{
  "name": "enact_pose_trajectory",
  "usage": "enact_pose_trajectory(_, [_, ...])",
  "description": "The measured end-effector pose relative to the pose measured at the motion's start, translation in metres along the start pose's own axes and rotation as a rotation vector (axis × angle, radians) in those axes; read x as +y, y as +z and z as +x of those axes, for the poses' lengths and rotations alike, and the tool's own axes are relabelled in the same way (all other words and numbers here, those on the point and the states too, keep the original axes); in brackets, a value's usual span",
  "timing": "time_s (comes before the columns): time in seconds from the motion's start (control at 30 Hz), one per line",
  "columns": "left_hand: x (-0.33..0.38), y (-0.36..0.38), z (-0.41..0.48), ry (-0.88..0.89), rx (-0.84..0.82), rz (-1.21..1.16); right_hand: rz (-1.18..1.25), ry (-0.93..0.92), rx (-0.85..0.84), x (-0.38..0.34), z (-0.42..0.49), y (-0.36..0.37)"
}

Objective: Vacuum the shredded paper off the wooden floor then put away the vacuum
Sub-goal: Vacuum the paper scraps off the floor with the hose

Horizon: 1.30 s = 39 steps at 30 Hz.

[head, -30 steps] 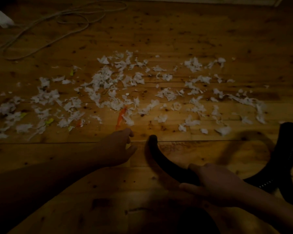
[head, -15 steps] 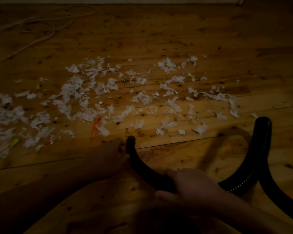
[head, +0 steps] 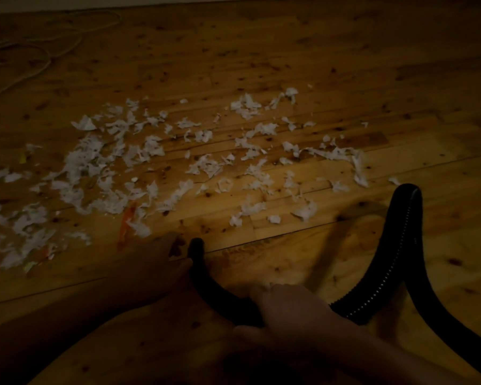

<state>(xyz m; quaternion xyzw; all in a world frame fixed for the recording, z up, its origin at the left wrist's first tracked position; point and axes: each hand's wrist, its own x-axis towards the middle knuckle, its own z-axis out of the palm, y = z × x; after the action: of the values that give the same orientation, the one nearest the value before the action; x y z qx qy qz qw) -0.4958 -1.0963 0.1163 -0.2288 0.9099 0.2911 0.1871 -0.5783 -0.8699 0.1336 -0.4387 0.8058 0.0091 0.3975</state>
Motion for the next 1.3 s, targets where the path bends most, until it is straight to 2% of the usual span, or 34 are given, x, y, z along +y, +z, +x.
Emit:
enact_pose_trajectory(0.17, [0.003,-0.011,0.000,0.001,-0.031,0.107,0.025,-0.042,-0.016,0.007,0.005,-0.002])
enact_pose_trajectory(0.43, [0.027,-0.041,0.000,-0.116,-0.241,0.188,0.061,-0.078,-0.046,0.007,0.012,-0.014])
enact_pose_trajectory(0.57, [0.041,-0.059,0.003,-0.093,-0.280,0.238,0.084,-0.146,-0.085,0.005,0.016,-0.025])
enact_pose_trajectory(0.7, [0.047,-0.080,0.002,-0.078,-0.310,0.273,0.092,-0.199,-0.031,0.001,0.020,-0.032])
enact_pose_trajectory(0.9, [0.029,-0.090,0.000,-0.103,-0.291,0.241,0.180,-0.143,0.017,0.008,0.030,-0.033])
enact_pose_trajectory(1.03, [0.013,-0.079,0.007,-0.088,-0.224,0.199,0.166,-0.206,0.083,0.007,0.035,-0.044])
enact_pose_trajectory(1.17, [-0.004,-0.059,0.025,0.012,-0.128,0.146,0.165,-0.110,0.096,0.020,0.037,-0.043])
enact_pose_trajectory(1.3, [-0.022,-0.045,0.039,0.110,-0.103,0.155,0.082,-0.039,0.057,0.017,0.019,-0.036])
